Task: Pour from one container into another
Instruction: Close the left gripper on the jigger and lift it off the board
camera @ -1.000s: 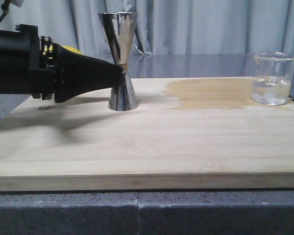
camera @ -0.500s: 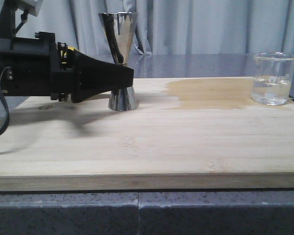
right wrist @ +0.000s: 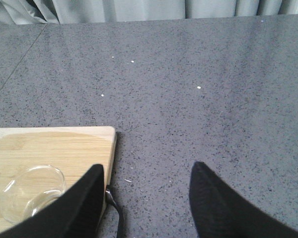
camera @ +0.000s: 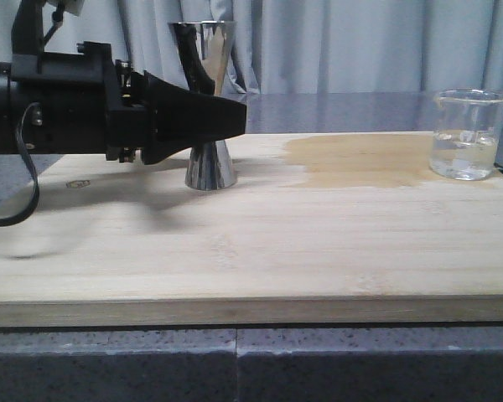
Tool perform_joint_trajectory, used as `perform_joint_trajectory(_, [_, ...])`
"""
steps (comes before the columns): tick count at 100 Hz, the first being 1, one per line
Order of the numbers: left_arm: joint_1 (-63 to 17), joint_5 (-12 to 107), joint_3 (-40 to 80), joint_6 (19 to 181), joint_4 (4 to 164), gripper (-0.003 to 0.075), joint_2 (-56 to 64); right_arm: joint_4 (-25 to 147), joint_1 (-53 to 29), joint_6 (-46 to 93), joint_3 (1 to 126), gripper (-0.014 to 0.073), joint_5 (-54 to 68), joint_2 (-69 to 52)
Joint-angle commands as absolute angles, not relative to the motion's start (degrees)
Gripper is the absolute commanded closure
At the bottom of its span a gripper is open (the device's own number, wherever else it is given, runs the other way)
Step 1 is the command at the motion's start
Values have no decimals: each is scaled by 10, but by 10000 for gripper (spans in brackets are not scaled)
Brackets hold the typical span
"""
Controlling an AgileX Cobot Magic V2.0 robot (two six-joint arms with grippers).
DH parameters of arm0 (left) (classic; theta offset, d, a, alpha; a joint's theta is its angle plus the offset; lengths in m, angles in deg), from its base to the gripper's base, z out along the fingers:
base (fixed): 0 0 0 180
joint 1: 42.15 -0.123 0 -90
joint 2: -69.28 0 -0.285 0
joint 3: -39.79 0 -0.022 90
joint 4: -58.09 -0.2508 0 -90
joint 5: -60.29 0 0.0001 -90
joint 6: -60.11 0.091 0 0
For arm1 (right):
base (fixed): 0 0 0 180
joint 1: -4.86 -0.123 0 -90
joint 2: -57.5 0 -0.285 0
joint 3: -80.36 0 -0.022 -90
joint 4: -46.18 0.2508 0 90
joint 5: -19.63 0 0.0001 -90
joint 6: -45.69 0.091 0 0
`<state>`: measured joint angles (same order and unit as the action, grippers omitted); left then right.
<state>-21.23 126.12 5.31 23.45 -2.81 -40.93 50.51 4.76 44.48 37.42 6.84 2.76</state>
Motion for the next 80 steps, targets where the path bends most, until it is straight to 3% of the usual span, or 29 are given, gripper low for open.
perform_joint_trajectory(1, [-204,1325,66,229,1,304,-403,500,46,442,391,239,114,29])
perform_joint_trajectory(53, [-199,1358,66,229,7,314,-412,500,46,442,391,239,114,29])
perform_joint_trajectory(80, [-199,1378,66,229,7,475,-412,500,46,442,391,239,114,29])
